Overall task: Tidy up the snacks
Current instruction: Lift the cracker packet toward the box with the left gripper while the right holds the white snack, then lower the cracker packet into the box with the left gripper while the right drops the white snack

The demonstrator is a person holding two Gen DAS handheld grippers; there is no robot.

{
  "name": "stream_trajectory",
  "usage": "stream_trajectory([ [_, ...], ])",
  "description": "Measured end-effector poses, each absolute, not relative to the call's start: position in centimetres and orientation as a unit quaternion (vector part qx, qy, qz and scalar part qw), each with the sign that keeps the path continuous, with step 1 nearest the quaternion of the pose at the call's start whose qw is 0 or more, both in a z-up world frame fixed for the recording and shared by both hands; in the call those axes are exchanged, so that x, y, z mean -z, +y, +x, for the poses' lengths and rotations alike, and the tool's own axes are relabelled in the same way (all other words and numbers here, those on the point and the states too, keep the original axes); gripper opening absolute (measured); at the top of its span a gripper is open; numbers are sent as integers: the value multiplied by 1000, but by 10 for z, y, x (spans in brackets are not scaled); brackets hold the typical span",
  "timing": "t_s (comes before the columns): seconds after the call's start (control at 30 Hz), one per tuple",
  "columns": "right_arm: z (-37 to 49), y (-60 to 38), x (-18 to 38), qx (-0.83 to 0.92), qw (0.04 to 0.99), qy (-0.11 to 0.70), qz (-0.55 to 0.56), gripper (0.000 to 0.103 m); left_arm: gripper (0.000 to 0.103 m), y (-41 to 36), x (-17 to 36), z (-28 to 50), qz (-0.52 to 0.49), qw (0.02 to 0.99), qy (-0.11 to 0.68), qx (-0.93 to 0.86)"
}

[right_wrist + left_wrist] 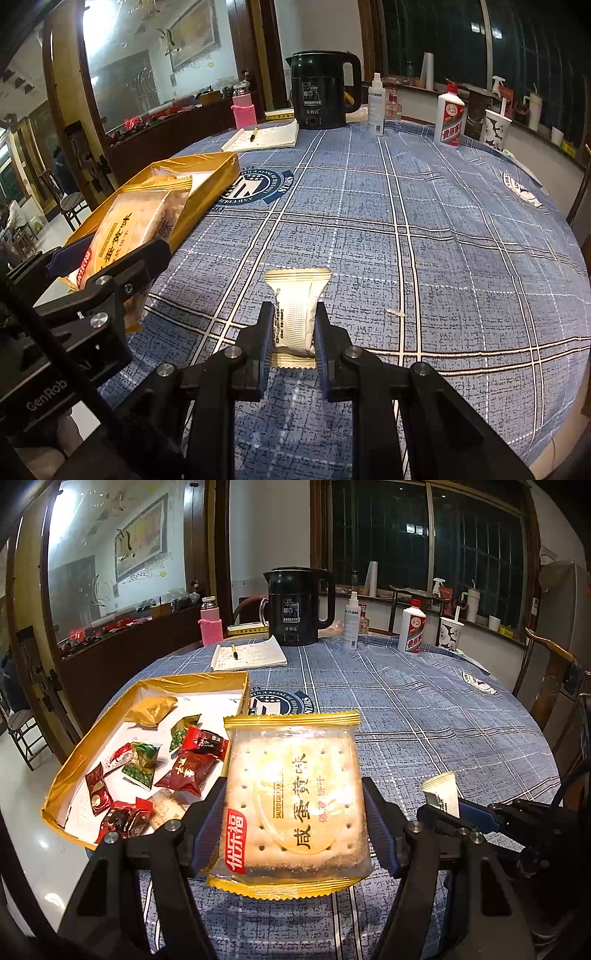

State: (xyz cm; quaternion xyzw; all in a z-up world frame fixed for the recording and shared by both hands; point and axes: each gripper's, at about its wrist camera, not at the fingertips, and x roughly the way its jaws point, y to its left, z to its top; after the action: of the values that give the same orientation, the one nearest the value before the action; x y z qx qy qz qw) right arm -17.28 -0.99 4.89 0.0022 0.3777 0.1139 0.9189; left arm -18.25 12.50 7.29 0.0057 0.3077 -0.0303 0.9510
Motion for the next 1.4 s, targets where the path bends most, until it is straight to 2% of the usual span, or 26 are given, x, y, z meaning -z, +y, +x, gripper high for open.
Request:
stream_trajectory([
  [0.4,-173,3,-57,-125,920,371,-5,19,70,149,-86,-190,-18,955,295,32],
  [0.77,-149,33,-78,-190,906,377,15,19,70,231,-100,-185,-62,958,278,-24],
  [1.07,-111,83,-86,-249,886,392,18,19,70,290,-100,-149,-84,951,294,-52],
  [1.4,-45,142,-78,-278,863,422,-7,19,70,315,-89,-98,-76,937,337,-51],
])
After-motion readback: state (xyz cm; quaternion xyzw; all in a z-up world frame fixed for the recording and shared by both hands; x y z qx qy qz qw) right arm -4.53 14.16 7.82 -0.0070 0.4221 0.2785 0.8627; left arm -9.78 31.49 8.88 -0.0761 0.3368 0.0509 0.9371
